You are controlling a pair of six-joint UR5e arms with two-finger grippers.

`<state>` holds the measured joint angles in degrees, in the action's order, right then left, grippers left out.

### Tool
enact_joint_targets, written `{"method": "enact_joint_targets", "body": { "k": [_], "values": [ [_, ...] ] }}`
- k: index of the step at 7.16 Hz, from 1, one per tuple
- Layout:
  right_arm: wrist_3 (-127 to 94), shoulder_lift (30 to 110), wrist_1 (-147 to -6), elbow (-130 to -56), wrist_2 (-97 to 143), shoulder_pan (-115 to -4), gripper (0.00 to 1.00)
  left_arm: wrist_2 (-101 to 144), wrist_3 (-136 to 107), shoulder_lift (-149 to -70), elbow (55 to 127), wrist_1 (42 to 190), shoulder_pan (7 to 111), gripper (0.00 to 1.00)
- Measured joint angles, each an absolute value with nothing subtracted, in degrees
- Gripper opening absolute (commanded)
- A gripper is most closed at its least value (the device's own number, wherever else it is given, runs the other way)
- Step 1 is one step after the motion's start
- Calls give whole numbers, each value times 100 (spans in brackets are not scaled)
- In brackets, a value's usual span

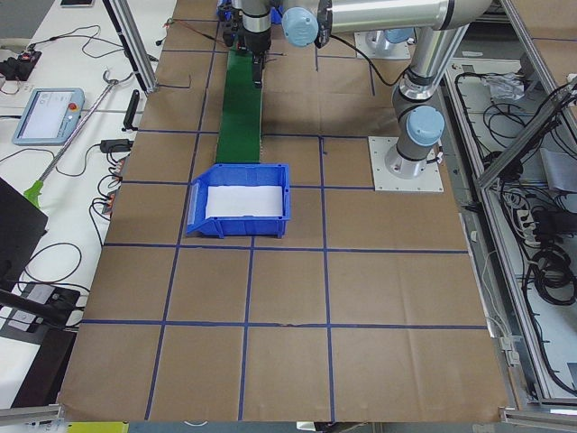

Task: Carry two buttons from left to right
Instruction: 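Carry the red button with the right gripper to the blue bin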

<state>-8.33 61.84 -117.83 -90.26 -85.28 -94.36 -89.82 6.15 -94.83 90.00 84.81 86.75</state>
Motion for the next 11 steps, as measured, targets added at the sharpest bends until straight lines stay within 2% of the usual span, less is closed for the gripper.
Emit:
{"method": "enact_joint_targets", "body": {
  "k": [4, 7, 9, 11],
  "values": [
    [-340, 6641, -11153, -8811, -9136, -9146, 6, -8976, 615, -9483, 8994, 8478, 8675, 100],
    [1077, 7015, -9612, -7503, -9235, -8064, 7, -8974, 613, -9478, 8996, 8481, 8675, 100],
    [1796, 6758, -9291, -6869, -9177, -7175, 7, -8974, 615, -9475, 9000, 8481, 8675, 100],
    [1892, 6388, -9282, -6738, -9144, -6678, 7, -8974, 610, -9475, 9000, 8481, 8675, 100]
  ]
}}
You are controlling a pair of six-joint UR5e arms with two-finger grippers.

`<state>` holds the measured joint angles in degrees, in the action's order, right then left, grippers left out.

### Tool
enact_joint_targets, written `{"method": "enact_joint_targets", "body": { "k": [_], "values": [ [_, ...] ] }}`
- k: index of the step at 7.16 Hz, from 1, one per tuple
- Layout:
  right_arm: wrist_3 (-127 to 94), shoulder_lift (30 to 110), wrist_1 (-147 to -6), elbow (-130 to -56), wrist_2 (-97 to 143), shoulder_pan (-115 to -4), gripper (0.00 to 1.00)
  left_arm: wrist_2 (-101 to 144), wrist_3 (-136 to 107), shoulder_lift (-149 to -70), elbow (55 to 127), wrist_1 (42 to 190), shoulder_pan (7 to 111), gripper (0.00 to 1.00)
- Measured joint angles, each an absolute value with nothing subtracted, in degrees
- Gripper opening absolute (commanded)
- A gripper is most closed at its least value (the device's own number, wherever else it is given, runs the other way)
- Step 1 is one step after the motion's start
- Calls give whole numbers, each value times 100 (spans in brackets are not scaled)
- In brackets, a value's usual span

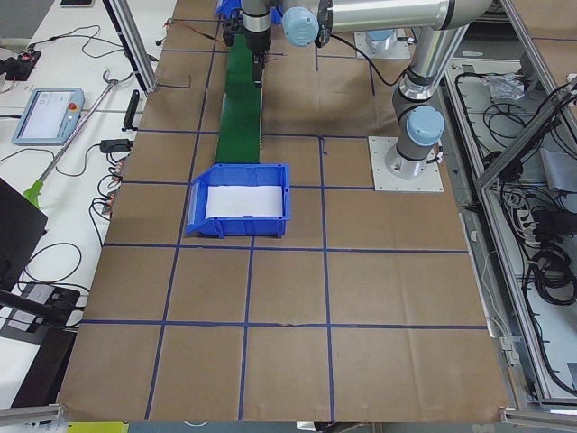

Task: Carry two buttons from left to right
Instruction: 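Carry the red button with the right gripper to the blue bin, then lower the red button into the bin and open the right gripper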

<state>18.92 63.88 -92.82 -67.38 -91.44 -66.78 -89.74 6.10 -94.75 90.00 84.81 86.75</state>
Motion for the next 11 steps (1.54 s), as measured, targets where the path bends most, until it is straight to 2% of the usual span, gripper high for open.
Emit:
{"method": "enact_joint_targets", "body": {
  "k": [5, 8, 11],
  "values": [
    [1835, 5765, -9365, -6991, -9150, -6321, 6, -8967, 606, -9477, 8995, 8479, 8675, 100],
    [1831, 5790, -10482, -7851, -9135, -6202, 7, -8965, 606, -9482, 8991, 8479, 8675, 100],
    [1820, 5724, -10915, -8159, -9130, -6209, 8, -8965, 601, -9484, 8991, 8479, 8675, 100]
  ]
}}
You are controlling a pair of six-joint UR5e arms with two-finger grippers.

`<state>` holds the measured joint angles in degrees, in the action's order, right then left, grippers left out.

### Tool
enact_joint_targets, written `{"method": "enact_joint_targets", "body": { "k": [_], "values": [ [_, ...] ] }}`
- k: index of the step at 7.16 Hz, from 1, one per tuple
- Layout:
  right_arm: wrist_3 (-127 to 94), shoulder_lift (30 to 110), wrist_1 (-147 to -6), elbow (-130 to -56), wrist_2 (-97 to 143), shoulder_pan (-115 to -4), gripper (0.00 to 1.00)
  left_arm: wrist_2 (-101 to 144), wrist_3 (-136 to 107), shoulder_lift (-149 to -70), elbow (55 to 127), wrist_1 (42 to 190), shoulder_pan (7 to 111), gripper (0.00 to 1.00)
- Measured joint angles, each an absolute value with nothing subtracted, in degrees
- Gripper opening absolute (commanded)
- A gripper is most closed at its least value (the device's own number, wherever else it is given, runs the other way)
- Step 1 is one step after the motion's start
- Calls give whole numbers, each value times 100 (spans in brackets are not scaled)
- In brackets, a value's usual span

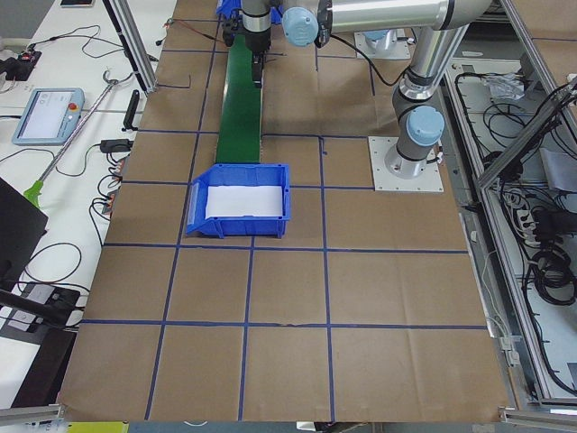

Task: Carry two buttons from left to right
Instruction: 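Lower the red button into the bin and open the right gripper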

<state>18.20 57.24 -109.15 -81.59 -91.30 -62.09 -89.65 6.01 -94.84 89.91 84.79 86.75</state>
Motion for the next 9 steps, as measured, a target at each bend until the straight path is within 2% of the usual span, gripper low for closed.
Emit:
{"method": "enact_joint_targets", "body": {
  "k": [2, 4, 5, 9],
  "values": [
    [1806, 5659, -10994, -8153, -9121, -6226, 10, -8965, 598, -9483, 8986, 8474, 8675, 100],
    [1804, 5539, -11181, -8136, -9118, -6236, 75, -8965, 598, -9483, 8983, 8473, 8675, 100],
    [1803, 5524, -11215, -8141, -9105, -6241, 99, -8963, 598, -9486, 8979, 8470, 8675, 100],
    [1789, 5754, -11085, -8065, -8771, -6249, 100, -8959, 584, -9505, 8952, 8464, 8675, 100]
  ]
}}
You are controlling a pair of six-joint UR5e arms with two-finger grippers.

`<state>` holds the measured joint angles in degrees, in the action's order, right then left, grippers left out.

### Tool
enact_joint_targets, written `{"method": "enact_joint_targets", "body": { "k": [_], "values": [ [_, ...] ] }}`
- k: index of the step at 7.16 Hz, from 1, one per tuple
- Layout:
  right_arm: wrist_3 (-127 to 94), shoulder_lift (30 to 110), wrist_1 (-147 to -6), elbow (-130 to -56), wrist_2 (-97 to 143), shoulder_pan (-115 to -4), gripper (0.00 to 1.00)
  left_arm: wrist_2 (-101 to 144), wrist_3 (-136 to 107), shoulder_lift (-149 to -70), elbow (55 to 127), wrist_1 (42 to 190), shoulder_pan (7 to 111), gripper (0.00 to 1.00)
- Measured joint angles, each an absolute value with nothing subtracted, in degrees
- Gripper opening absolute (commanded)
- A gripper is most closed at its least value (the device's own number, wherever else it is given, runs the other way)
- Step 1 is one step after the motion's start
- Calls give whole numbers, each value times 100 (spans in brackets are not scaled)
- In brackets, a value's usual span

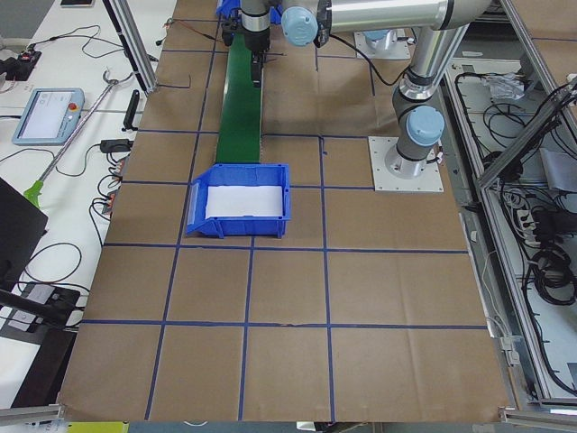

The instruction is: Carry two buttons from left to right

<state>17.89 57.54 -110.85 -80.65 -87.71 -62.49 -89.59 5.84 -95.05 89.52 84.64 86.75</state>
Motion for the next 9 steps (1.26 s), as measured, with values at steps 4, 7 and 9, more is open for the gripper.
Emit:
{"method": "enact_joint_targets", "body": {
  "k": [4, 7, 9],
  "values": [
    [1742, 7170, -9904, -8067, -9051, -6397, 100, -8962, 580, -9517, 8914, 8467, 8675, 100],
    [491, 8268, -9226, -8109, -9072, -7784, 100, -8959, 586, -9511, 8926, 8470, 8675, 100],
    [-500, 8582, -9099, -8236, -9090, -8991, 100, -8960, 600, -9504, 8936, 8467, 8675, 100]
  ]
}}
